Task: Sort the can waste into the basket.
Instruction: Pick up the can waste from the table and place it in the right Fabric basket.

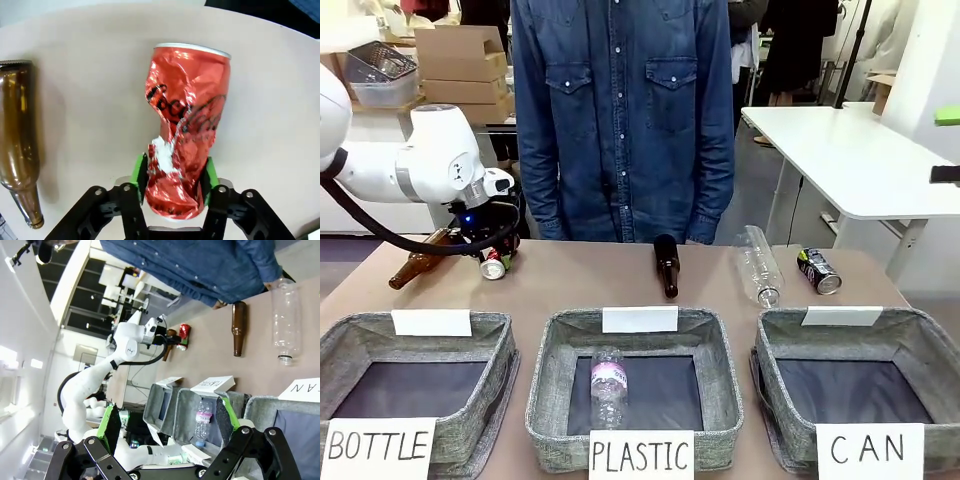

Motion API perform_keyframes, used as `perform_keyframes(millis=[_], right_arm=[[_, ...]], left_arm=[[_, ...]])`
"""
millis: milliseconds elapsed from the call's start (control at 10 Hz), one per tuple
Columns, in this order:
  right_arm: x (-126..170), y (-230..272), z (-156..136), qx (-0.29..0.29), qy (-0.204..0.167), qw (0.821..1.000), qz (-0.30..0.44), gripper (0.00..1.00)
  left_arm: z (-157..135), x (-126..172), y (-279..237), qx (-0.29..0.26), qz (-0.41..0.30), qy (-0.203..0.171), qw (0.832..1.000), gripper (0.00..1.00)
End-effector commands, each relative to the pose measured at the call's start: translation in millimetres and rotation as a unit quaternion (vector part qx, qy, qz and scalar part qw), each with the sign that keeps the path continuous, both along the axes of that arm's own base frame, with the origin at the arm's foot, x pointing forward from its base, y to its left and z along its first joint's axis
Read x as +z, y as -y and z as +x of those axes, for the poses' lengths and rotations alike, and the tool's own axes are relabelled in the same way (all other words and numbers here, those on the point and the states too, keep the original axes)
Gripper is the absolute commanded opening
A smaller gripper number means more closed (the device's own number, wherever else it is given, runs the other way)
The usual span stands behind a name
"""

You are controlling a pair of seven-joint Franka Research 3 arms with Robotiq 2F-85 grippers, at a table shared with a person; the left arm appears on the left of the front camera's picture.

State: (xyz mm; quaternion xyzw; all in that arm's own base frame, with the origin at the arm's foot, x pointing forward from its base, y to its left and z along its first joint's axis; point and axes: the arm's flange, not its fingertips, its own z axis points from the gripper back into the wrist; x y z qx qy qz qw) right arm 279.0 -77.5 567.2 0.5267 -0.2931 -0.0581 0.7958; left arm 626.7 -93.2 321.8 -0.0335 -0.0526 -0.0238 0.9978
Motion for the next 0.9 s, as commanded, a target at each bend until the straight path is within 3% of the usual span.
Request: perform_keyframes(millis=[0,100,500,700,800], right_arm=[[1,-1,4,0.004,0.016,1.000,0.002,1.00],[1,-1,4,0.004,0.016,1.000,0.002,1.00],[1,-1,4,0.004,0.016,1.000,0.002,1.00],[1,-1,4,0.004,0.016,1.000,0.002,1.00],[1,-1,4,0.004,0.016,1.000,0.002,1.00]], left_arm=[[4,-5,3,0.015,0.014,0.008,1.000,0.00],[3,-6,4,0.015,0.009,0.005,1.000,0.04],[-6,9,0,0.013,-0.012,0.013,1.000,0.00],[-52,76,-7,-0.082,-0.038,0.024,0.996,0.00],[-91,123,-15,-0.152,-0.009,0.058,0.987,0.00]])
